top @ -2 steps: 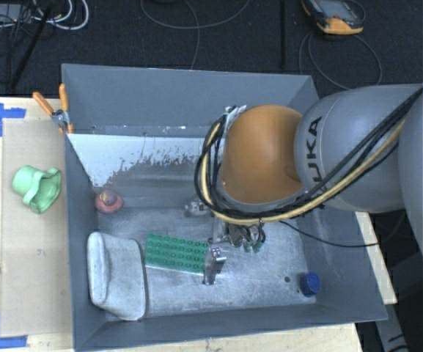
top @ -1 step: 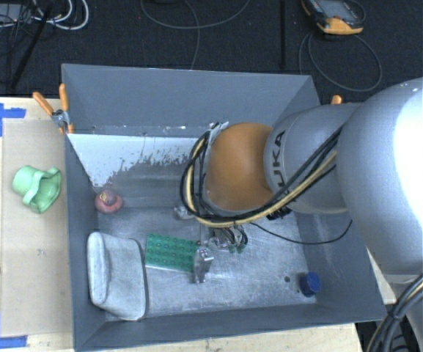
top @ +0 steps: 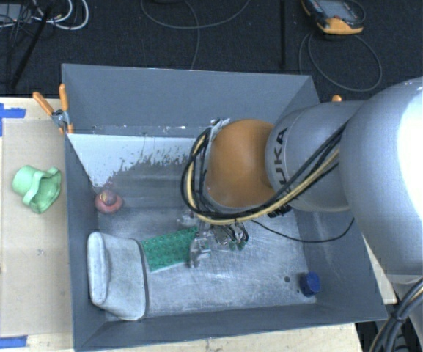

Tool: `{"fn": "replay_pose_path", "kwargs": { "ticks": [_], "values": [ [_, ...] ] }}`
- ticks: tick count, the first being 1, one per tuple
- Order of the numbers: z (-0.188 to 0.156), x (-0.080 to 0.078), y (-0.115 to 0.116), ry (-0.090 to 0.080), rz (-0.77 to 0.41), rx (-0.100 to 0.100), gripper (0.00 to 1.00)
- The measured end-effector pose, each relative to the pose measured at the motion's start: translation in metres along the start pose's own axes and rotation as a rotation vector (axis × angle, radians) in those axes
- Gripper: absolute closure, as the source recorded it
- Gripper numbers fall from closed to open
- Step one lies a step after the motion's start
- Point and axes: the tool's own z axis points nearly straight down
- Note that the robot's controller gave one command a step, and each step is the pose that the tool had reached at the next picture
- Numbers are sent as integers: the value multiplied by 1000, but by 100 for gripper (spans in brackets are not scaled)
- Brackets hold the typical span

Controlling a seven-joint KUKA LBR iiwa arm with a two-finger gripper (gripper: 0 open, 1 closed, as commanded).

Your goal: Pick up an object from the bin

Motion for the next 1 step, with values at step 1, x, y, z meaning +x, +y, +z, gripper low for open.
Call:
{"fn": "replay_pose_path", "kwargs": {
  "ticks": [1],
  "values": [
    [-174, 1, -17, 0, -46, 1, 100]
  ]
}}
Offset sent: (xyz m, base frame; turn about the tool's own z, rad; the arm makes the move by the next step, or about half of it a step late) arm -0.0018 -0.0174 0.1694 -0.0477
